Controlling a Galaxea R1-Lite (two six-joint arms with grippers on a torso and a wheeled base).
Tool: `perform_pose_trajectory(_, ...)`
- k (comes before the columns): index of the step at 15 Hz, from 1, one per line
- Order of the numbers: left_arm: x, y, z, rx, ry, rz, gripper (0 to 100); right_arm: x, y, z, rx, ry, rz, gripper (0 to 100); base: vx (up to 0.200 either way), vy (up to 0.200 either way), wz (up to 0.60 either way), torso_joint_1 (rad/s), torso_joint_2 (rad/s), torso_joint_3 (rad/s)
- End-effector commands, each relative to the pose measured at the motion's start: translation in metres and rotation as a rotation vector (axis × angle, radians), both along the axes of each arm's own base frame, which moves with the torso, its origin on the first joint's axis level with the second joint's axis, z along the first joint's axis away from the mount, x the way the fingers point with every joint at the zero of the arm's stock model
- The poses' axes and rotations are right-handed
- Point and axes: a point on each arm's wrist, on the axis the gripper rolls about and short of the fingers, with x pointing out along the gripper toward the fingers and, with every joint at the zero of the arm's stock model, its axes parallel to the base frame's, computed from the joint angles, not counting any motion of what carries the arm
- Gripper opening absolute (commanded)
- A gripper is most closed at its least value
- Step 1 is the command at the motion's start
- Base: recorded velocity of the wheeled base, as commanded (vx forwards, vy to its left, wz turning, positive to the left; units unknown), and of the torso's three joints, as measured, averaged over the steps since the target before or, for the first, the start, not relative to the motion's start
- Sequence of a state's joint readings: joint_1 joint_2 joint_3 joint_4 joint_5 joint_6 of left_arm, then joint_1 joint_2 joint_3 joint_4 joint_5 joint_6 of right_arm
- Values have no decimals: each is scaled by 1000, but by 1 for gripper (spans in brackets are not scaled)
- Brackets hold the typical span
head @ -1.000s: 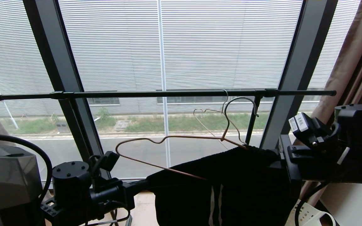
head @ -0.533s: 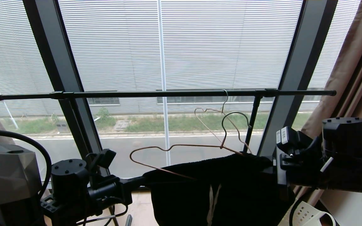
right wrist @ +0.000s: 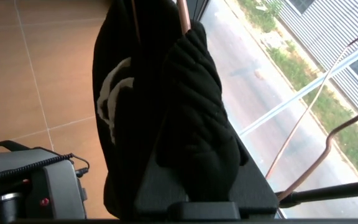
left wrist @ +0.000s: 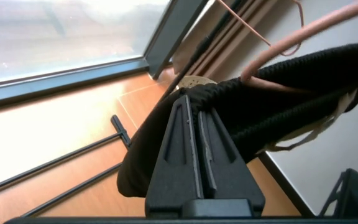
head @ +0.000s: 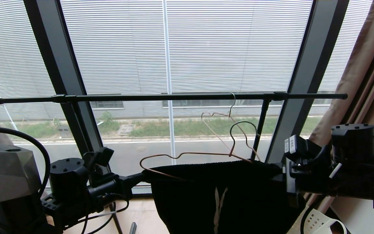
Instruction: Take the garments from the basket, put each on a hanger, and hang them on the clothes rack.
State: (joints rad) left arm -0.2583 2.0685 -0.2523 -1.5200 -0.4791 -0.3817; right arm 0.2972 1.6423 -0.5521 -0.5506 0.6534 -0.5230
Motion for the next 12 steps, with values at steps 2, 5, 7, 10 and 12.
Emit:
perform_pose_trajectory(2,7,9,4,-6,-24,40,0,6,-4,-6,-18,5,-11,0,0,0,0,0,0,0)
perform_pose_trajectory(5,7,9,4,-6,-24,40,0,11,-2,-18,-75,20,-52,0,0,0,0,0,0,0)
perform_pose_trajectory(7,6,10,8,-9,-37,41,0,13,0,-22,-93,22,-52,0,0,0,0,0,0,0)
perform_pose_trajectory(10,6,11,9,-10,-42,44,0,12,0,-24,-108,23,-65,0,0,0,0,0,0,0)
perform_pose_trajectory(12,6,10,9,-10,-40,43,0,13,0,-26,-133,17,-81,0,0,0,0,0,0,0)
